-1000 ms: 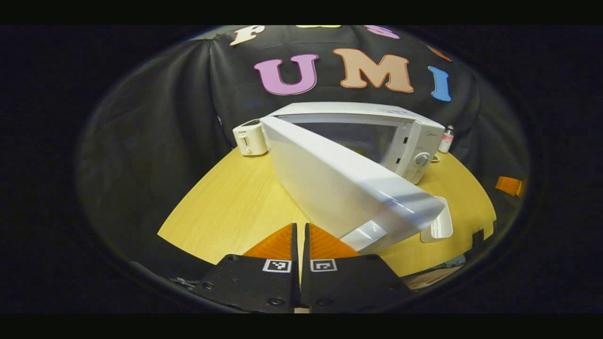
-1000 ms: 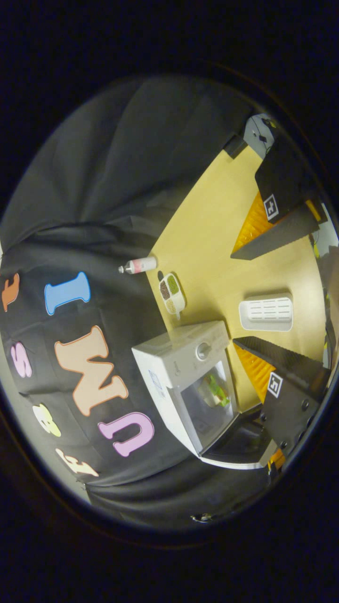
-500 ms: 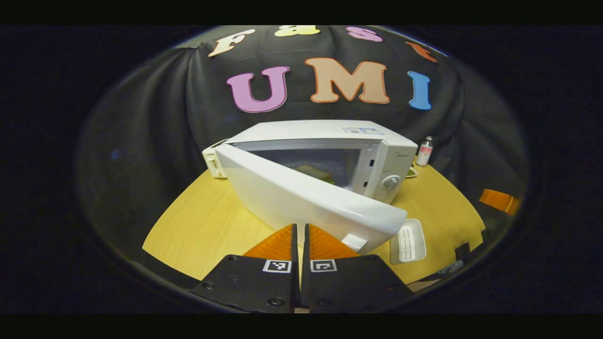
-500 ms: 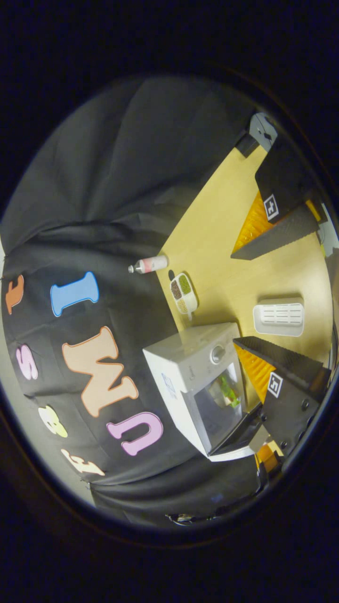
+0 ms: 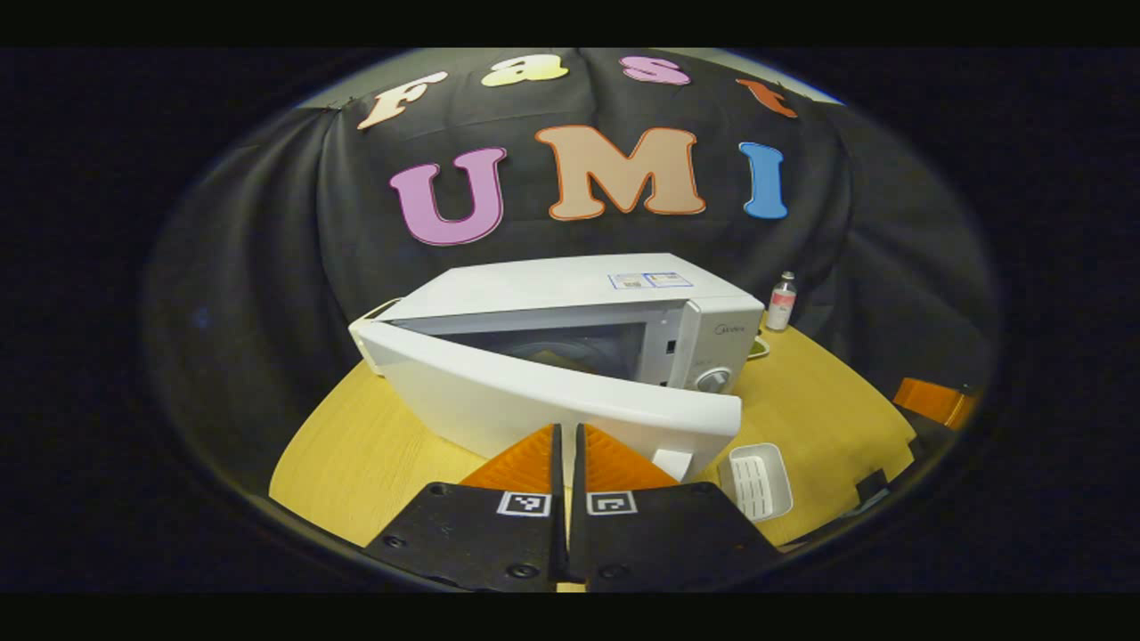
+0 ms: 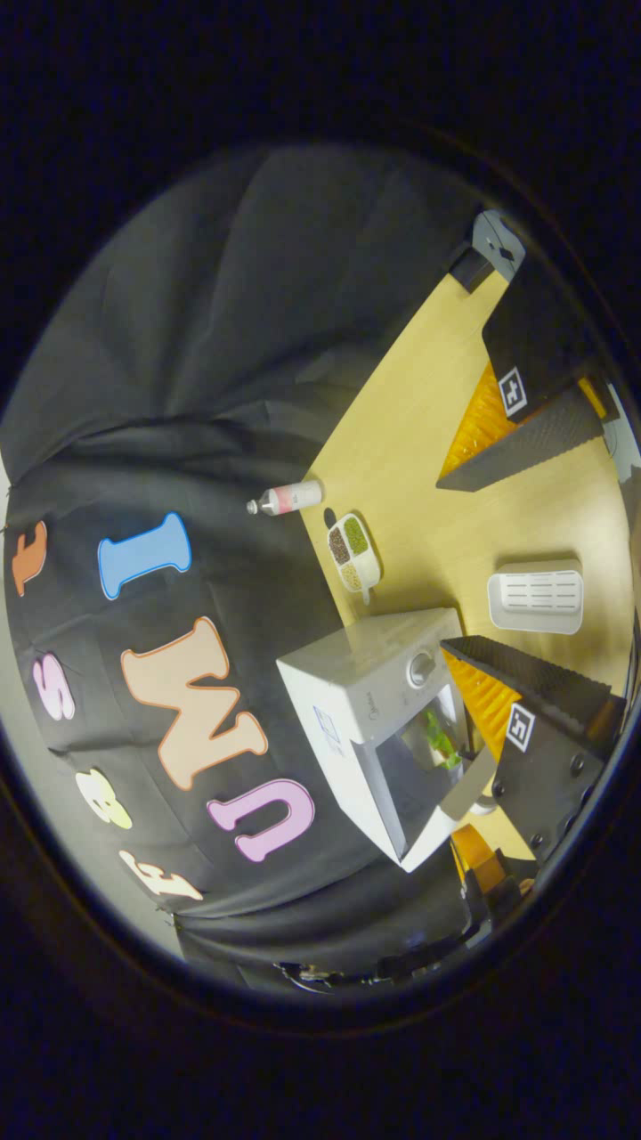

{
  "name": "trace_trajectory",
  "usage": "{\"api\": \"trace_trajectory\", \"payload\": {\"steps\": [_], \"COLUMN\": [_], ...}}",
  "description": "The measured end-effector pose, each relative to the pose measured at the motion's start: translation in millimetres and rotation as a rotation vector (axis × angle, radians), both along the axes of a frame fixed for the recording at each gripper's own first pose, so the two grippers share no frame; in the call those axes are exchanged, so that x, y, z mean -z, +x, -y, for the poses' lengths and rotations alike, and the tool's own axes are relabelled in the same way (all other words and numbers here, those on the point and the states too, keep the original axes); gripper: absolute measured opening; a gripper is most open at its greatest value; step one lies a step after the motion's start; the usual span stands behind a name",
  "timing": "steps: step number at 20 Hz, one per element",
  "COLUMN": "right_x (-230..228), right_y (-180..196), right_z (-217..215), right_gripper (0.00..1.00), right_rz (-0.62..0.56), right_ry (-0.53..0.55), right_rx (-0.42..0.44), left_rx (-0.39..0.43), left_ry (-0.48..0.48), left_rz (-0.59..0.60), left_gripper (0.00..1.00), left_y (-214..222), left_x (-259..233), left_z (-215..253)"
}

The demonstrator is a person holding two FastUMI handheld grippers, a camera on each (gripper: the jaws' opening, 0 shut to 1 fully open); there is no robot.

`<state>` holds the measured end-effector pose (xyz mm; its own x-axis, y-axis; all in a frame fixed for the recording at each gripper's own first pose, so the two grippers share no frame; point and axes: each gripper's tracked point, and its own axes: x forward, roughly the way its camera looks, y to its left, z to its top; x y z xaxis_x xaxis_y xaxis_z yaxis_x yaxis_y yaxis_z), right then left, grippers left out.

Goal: Open the microwave oven with the left hand, put the food in, and close the microwave oven.

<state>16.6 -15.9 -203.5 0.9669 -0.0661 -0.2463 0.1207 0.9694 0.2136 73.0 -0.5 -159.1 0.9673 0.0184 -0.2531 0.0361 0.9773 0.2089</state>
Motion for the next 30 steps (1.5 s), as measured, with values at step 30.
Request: {"api": "trace_trajectory", "payload": {"steps": [30], "right_x": [16.0], "right_y": [17.8], "right_z": [-8.7], "right_gripper": [1.00], "right_rz": [-0.093], "right_ry": [-0.040], "right_rx": [-0.018], "left_rx": [0.027], "left_ry": [-0.046], "left_rz": [0.050], "left_gripper": [0.00], "left_y": [92.5], "left_x": [-13.9], "left_z": [50.5]}}
